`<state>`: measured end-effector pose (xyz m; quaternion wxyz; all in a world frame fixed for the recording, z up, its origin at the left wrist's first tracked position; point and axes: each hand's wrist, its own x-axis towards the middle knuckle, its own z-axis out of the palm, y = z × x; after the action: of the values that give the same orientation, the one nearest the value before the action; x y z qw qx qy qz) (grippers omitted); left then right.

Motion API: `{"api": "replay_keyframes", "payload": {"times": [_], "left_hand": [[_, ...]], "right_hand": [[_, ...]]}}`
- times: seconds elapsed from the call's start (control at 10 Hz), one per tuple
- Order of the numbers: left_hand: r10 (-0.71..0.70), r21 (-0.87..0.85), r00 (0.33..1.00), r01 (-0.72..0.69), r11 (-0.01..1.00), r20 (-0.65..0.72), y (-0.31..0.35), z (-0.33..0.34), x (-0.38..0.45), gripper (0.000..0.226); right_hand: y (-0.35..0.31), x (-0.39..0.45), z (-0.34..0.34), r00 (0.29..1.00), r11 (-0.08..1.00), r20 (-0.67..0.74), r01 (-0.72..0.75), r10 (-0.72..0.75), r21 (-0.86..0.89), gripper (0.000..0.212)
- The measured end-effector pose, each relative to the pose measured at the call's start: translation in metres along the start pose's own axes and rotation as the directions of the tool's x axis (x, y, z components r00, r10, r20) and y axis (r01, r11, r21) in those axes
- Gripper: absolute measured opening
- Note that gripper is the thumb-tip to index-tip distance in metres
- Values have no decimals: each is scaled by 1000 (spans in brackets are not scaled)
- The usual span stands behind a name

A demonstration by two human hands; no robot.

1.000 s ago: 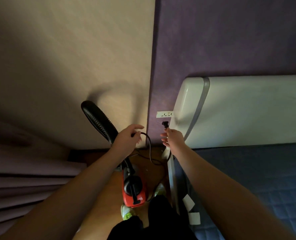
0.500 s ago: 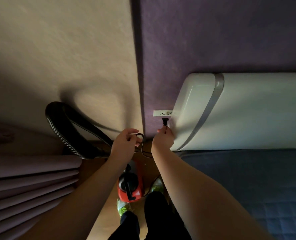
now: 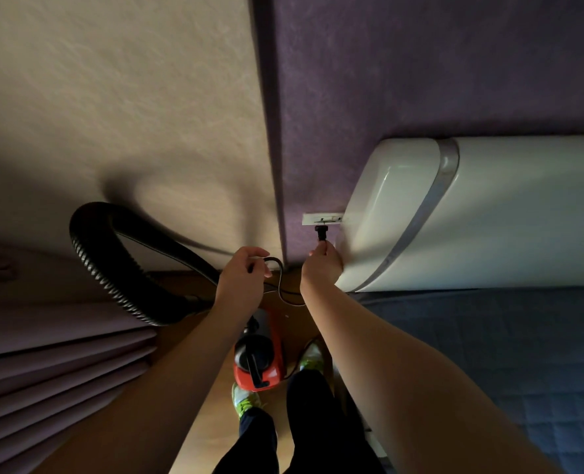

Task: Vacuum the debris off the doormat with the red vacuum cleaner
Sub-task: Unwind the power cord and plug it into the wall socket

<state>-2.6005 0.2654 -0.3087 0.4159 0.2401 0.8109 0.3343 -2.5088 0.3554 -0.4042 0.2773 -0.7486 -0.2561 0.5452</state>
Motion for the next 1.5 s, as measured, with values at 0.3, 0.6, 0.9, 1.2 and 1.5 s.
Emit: {"api": "replay_keyframes", "payload": {"times": [0.3,0.6,0.9,1.2,1.5], "left_hand": [[2,60,1000,-3,998,13,-6,3,6,18],[26,162,999,-31,986,36,-18,1,12,17],[94,252,992,-112,961,82,-14,13,30,16],[77,522,997,-81,849,29,-14,5,28,17],[132,421,988,-155,894,83,-32,-8,11,22]], "right_hand": [[-14,-10,-4,996,976,65,-44,59,-212,35],[-35,-26,-11,950,407,307,303,-57,-862,58],[-37,-3,-6,889,-213,452,429,-71,-878,57],[-32,3,-8,861,-123,500,489,-93,-864,54],[30,-43,-48,767,465,550,640,-332,-612,55]]}}
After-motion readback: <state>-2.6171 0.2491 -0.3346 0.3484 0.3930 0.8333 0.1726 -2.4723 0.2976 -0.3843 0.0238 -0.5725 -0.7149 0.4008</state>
